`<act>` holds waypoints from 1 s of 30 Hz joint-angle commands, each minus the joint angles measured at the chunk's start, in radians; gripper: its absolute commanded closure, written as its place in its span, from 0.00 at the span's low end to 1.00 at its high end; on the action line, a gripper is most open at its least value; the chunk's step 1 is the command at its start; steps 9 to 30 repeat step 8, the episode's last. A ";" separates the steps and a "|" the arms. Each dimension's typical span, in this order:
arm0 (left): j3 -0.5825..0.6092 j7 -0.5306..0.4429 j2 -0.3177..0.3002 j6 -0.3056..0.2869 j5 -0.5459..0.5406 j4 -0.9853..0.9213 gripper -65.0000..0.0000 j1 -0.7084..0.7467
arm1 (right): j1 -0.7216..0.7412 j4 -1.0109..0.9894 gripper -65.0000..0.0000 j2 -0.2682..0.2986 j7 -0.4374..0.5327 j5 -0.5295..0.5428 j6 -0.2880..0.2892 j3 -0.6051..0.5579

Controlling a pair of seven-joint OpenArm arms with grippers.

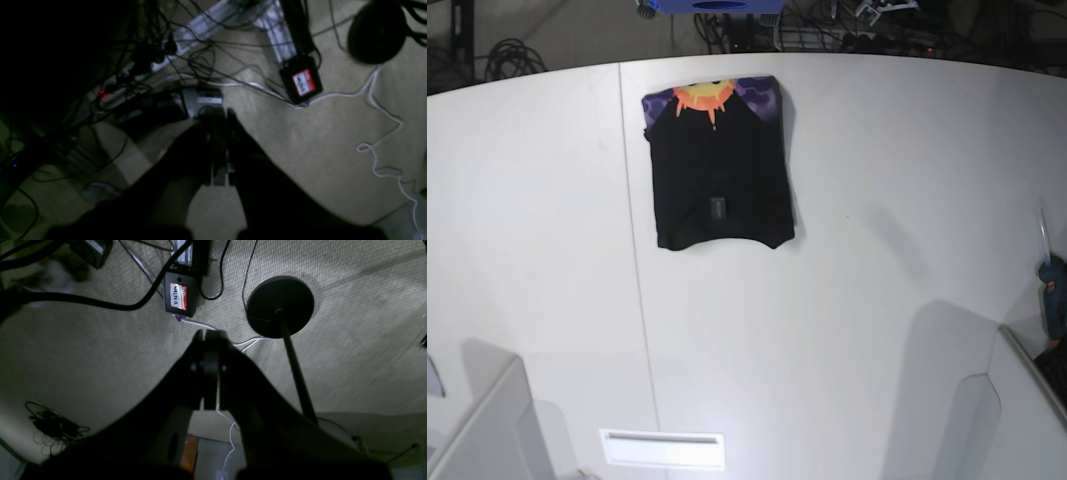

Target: Fold the T-shirt properly

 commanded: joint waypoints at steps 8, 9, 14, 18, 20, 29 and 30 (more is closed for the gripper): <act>0.000 -0.008 -0.014 0.005 0.000 0.038 1.00 -0.008 | 0.002 0.000 1.00 0.002 0.000 -0.001 0.006 0.000; 0.000 -0.008 -0.014 0.005 0.000 0.038 1.00 -0.008 | 0.002 0.000 1.00 0.002 0.000 -0.001 0.006 0.000; 0.000 -0.008 -0.014 0.005 0.000 0.038 1.00 -0.008 | 0.002 0.000 1.00 0.002 0.000 -0.001 0.006 0.000; 0.000 -0.008 -0.014 0.005 0.000 0.038 1.00 -0.008 | 0.002 0.000 1.00 0.002 0.000 -0.001 0.006 0.000; 0.000 -0.008 -0.014 0.005 0.000 0.038 1.00 -0.008 | 0.002 0.000 1.00 0.002 0.000 -0.001 0.006 0.000; 0.000 -0.008 -0.014 0.005 0.000 0.038 1.00 -0.008 | 0.002 0.000 1.00 0.002 0.000 -0.001 0.006 0.000; 0.000 -0.008 -0.014 0.005 0.000 0.038 1.00 -0.008 | 0.002 0.000 1.00 0.002 0.000 -0.001 0.006 0.000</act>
